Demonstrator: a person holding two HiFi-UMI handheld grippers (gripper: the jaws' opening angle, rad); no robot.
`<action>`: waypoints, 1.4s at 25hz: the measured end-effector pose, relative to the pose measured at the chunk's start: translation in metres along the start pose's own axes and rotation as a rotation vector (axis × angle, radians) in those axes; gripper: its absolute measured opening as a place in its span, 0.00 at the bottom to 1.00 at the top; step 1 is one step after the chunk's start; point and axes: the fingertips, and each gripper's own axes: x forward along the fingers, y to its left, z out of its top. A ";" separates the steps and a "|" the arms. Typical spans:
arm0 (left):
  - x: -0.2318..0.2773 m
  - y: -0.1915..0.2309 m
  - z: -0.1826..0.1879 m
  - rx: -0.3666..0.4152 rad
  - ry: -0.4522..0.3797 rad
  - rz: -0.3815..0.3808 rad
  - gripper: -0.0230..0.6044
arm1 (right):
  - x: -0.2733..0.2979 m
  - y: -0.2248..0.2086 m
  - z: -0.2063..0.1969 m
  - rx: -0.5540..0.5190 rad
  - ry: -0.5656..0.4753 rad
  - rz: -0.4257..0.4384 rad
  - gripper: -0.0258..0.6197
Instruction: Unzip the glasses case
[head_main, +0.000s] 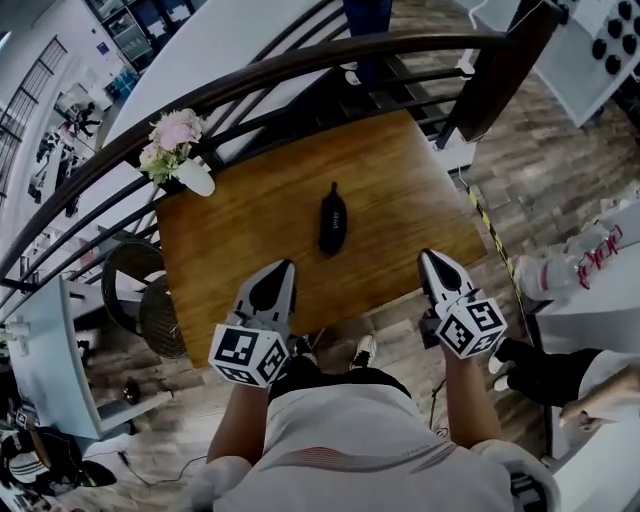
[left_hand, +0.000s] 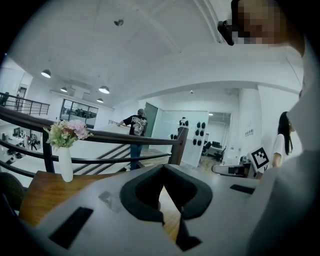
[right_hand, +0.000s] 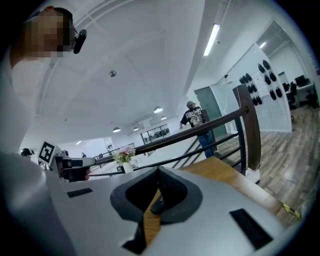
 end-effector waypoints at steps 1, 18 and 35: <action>0.003 0.005 -0.001 -0.003 0.005 -0.014 0.06 | 0.004 0.002 0.000 -0.001 0.000 -0.012 0.12; 0.014 0.086 -0.008 -0.042 0.064 -0.136 0.06 | 0.067 0.050 -0.007 -0.027 0.026 -0.161 0.12; -0.001 0.099 -0.042 -0.088 0.137 -0.055 0.06 | 0.179 0.022 -0.163 0.183 0.424 -0.118 0.58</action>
